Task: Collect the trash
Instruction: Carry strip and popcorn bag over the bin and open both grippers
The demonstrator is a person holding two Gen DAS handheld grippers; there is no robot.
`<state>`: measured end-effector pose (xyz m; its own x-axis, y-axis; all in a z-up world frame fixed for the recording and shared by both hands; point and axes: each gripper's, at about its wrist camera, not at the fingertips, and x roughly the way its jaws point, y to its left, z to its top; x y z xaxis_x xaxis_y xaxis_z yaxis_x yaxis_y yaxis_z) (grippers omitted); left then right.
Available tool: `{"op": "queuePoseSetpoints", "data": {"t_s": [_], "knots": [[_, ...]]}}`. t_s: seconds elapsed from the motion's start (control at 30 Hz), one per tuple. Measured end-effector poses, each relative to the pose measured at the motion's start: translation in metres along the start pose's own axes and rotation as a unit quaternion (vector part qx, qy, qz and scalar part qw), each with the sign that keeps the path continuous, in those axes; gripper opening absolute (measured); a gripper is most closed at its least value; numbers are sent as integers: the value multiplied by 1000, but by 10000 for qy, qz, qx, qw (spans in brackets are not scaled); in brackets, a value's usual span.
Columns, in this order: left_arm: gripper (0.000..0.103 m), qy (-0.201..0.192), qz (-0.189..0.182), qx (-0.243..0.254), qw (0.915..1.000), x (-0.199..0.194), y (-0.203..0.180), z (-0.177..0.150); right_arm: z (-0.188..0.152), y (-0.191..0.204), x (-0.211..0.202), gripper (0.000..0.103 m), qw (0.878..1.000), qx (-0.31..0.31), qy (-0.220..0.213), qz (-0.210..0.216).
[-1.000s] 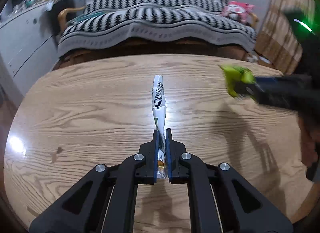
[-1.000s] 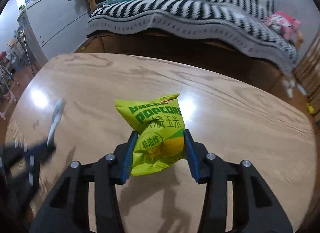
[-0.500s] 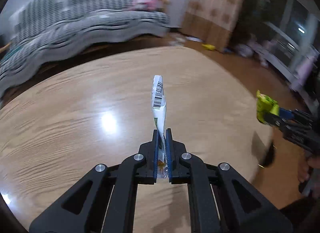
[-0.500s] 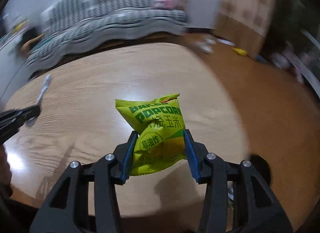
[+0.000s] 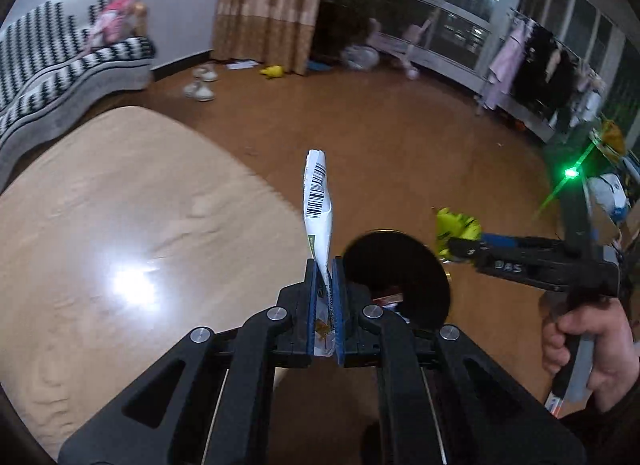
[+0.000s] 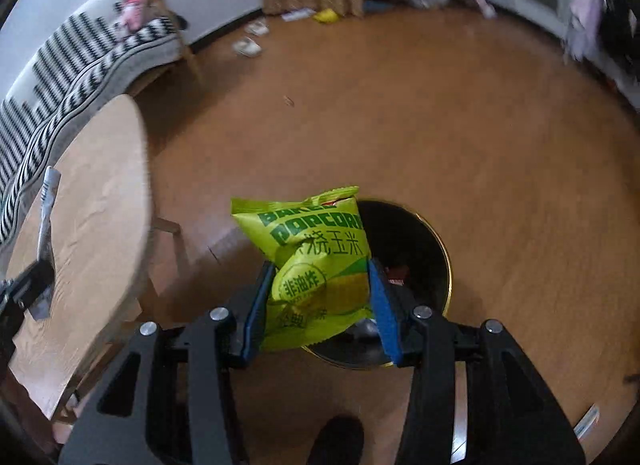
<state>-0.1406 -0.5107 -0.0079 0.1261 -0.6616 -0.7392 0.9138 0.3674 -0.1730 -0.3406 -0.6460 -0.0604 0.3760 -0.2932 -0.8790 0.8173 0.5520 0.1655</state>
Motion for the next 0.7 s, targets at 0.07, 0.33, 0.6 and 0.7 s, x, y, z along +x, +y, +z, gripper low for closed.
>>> {"op": "queuePoseSetpoints", "data": {"t_s": [0.07,0.33,0.6,0.7], "knots": [[6,93,-78,108,9999,18,-15,2,3,-17,10,47,9998,145,136,49],[6,385,-202,269,9987,65,-41,7,8,-27,19,47,9987,388,289,146],[6,568,-375,145,9976,98,-48,13,15,-23,18,57,9991,394,159,47],[6,616,-416,111,9972,107,-53,13,15,-27,14,65,9989,463,41,-32]]}}
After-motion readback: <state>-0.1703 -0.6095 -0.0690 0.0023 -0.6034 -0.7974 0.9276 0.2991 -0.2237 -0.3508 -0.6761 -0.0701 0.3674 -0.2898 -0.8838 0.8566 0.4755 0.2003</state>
